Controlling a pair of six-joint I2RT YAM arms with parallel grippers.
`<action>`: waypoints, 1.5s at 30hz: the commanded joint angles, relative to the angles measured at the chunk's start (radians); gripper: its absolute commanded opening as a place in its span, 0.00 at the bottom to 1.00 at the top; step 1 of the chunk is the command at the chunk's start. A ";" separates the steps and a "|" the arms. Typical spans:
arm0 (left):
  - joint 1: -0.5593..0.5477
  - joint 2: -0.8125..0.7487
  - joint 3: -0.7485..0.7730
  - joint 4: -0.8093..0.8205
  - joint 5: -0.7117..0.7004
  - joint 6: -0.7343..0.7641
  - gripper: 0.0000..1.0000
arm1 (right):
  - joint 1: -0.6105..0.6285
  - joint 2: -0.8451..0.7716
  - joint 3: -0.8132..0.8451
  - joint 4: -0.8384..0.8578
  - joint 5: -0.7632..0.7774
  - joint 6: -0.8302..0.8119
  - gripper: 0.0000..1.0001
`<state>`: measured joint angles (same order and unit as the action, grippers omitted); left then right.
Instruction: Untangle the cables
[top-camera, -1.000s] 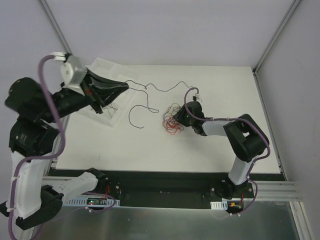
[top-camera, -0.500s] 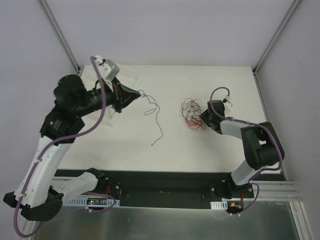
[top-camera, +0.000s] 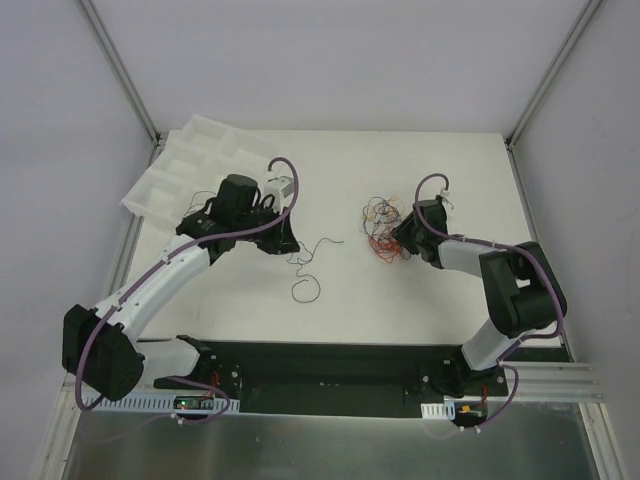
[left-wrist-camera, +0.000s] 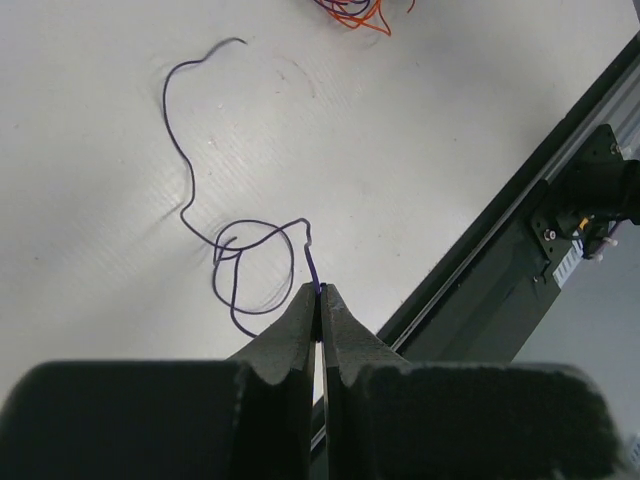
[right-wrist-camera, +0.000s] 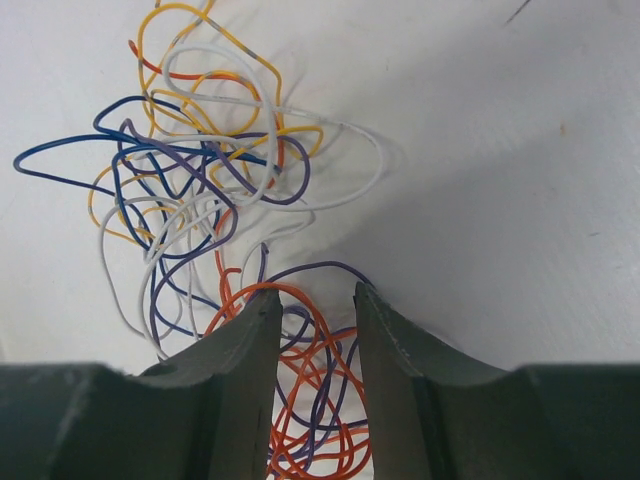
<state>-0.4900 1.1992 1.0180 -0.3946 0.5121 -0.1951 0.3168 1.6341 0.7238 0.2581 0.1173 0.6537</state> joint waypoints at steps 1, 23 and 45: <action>0.001 0.081 0.033 0.069 -0.007 -0.021 0.01 | 0.008 0.024 0.045 0.027 -0.047 -0.023 0.39; -0.079 0.332 0.093 -0.093 -0.207 0.092 0.72 | 0.005 0.056 0.068 0.039 -0.140 -0.034 0.38; -0.213 0.586 0.064 -0.058 -0.541 -0.073 0.26 | 0.005 0.072 0.071 0.056 -0.166 -0.032 0.38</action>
<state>-0.6884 1.7657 1.0920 -0.4442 0.0902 -0.2131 0.3187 1.6962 0.7685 0.2996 -0.0357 0.6338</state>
